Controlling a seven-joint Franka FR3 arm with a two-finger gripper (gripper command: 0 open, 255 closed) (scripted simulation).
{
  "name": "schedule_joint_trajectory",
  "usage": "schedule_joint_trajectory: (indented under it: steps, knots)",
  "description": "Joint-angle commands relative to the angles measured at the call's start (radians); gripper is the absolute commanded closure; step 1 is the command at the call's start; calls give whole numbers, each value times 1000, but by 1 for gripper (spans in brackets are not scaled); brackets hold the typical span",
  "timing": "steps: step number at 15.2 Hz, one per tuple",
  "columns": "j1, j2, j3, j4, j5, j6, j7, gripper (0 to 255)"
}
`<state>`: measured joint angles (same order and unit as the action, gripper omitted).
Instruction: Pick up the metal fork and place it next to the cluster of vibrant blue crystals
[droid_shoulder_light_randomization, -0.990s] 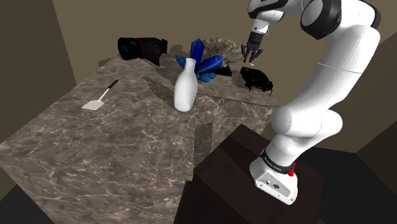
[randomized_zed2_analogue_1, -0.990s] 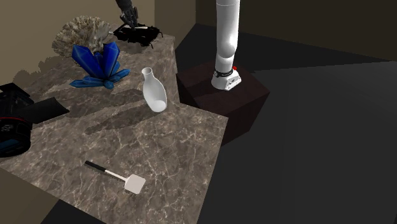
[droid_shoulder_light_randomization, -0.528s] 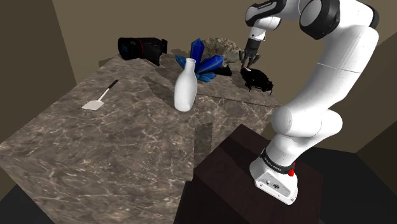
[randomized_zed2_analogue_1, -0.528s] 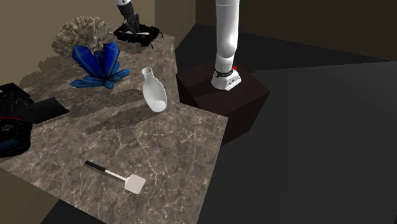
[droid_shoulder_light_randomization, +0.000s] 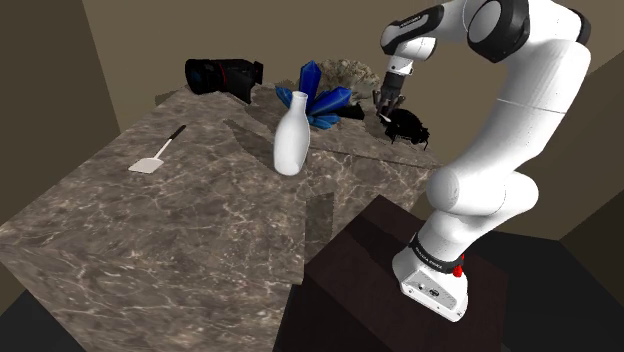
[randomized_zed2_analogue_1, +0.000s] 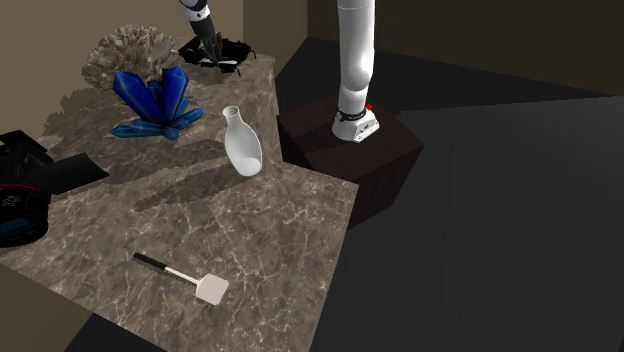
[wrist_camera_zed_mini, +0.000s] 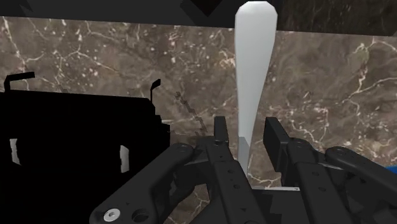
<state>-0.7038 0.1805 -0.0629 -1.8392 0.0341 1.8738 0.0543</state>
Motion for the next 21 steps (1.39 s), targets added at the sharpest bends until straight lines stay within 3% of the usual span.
schedule_joint_trajectory:
  steps: [1,17,21]
  knots:
    - [2,8,1,-20,1,29,2,255]
    - [1,100,4,-119,10,219,-7,255]
    - [0,100,4,-119,10,219,-7,255]
